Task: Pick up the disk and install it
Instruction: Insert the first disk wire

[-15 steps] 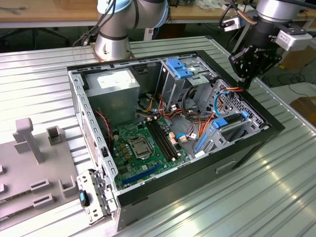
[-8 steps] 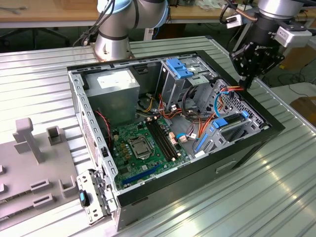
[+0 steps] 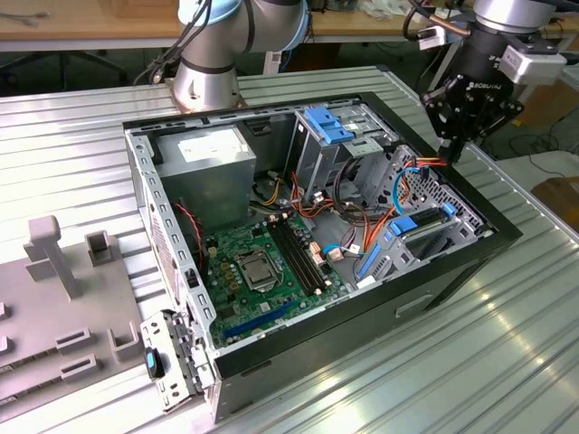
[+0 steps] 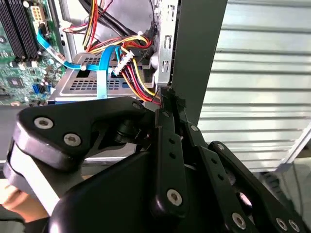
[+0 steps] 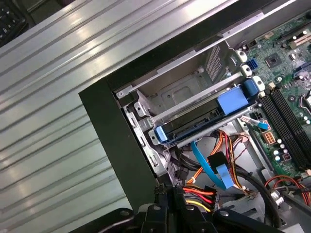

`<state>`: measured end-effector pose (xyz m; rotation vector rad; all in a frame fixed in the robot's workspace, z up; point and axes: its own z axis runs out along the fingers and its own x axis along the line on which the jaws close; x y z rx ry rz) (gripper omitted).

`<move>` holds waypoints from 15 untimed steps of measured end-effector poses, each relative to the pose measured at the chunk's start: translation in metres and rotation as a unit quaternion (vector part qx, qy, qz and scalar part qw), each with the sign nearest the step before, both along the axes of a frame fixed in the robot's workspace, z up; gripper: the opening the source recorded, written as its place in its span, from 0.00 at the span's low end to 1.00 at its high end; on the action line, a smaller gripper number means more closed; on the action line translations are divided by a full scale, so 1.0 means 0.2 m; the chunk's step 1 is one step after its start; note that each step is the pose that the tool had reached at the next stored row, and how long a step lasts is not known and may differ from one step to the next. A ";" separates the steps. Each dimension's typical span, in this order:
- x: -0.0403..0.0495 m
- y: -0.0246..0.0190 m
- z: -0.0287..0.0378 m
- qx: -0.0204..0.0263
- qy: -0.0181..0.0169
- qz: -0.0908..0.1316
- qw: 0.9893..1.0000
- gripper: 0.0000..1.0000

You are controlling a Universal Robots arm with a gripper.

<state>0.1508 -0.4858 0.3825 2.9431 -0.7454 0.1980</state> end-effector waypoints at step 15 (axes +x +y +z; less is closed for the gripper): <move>0.000 0.000 0.000 -0.001 0.000 -0.194 0.981 0.16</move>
